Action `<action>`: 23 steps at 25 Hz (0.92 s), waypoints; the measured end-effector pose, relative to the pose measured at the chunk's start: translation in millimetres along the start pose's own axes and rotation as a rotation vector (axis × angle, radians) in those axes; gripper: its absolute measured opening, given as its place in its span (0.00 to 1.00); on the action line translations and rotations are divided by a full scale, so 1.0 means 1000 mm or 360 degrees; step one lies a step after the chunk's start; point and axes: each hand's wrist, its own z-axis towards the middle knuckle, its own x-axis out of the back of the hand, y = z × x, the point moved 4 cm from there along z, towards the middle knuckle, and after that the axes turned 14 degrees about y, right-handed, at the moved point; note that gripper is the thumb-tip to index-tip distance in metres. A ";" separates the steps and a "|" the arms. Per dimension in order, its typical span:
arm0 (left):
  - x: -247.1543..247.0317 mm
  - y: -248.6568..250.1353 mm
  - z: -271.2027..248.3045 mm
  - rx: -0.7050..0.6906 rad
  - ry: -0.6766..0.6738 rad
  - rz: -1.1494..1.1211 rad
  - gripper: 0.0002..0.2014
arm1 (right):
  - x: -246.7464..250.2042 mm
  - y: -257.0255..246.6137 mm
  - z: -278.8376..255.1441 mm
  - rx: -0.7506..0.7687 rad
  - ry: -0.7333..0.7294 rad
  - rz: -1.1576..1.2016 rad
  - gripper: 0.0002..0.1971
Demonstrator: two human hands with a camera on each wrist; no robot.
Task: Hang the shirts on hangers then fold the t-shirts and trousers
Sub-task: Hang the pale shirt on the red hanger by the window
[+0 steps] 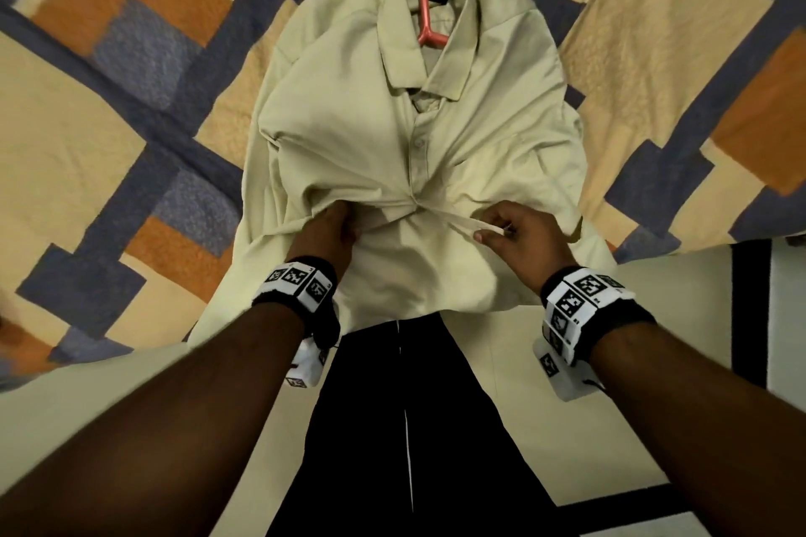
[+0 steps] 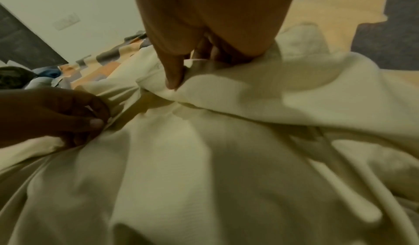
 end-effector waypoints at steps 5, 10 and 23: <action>0.000 0.002 0.012 0.0069 -0.0074 0.0061 0.13 | -0.042 -0.010 -0.021 -0.0037 -0.0246 0.0024 0.03; -0.015 0.024 0.012 -0.0240 -0.0309 0.0335 0.14 | -0.074 -0.025 -0.023 -0.0398 -0.0127 0.0374 0.05; -0.039 0.020 -0.035 0.0130 -0.0165 -0.0738 0.08 | -0.084 -0.024 -0.032 -0.0597 -0.0050 0.0808 0.12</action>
